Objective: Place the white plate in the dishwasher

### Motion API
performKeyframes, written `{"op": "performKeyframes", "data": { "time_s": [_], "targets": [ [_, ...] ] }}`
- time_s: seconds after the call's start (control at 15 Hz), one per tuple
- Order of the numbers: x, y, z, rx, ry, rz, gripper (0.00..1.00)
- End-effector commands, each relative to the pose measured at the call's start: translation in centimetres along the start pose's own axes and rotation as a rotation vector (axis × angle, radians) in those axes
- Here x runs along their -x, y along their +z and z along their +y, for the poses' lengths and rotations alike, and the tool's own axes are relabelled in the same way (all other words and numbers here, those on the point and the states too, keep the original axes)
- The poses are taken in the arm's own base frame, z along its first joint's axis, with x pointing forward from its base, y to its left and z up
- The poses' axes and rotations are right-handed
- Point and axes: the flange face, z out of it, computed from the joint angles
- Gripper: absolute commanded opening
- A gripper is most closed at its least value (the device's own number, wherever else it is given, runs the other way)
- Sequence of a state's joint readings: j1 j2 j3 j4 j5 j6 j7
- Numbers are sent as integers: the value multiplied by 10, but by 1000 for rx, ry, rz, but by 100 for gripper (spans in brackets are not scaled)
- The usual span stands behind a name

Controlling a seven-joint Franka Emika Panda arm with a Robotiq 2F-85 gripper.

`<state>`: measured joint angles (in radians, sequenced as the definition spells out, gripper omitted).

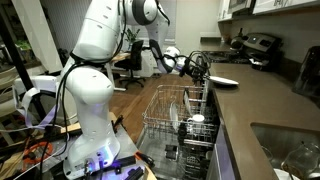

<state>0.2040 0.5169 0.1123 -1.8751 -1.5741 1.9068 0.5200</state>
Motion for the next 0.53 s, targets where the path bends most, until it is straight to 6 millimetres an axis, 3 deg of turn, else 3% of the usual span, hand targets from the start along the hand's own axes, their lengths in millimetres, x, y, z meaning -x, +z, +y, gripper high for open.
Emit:
{"op": "performKeyframes", "data": {
  "time_s": [0.0,0.47],
  "targets": [
    [3,-16,6,74,34,-25,7],
    [6,-45,11,139,97,-29,7]
  ]
}}
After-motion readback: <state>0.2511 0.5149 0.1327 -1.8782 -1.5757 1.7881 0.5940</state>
